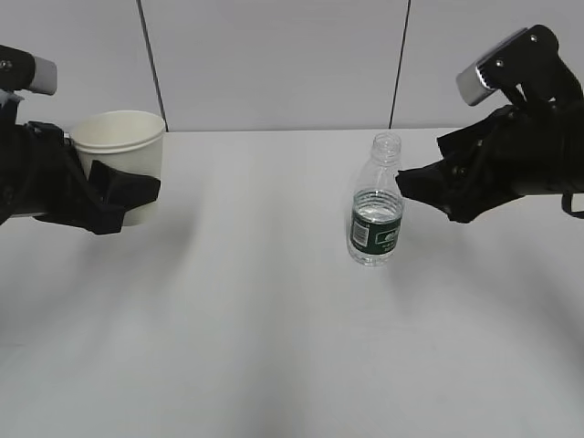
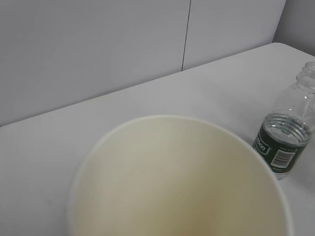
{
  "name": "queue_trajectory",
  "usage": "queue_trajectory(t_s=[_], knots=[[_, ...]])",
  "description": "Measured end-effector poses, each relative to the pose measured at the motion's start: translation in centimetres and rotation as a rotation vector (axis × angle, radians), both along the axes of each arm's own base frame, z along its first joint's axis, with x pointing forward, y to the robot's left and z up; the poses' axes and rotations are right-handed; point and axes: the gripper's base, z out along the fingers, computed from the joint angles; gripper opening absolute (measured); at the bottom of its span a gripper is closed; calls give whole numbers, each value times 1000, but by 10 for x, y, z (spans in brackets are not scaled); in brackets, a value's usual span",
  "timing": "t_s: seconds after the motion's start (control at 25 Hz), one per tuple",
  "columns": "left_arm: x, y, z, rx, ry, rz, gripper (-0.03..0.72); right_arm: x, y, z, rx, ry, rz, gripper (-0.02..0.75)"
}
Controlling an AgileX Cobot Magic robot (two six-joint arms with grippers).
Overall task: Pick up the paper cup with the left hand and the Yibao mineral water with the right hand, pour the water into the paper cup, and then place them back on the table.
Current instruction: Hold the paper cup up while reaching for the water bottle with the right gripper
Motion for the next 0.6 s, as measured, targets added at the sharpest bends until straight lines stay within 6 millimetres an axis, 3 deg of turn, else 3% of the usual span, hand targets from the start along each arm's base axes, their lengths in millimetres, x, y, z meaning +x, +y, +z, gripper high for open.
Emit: queue_trajectory(t_s=[0.2,0.44,0.6], knots=[[0,0,0,0,0,0,386,-13,-11,6,10,96,22,592],[0,0,0,0,0,0,386,-9,-45,5,111,254,-170,592],[0,0,0,0,0,0,386,-4,-43,20,195,243,-175,592]])
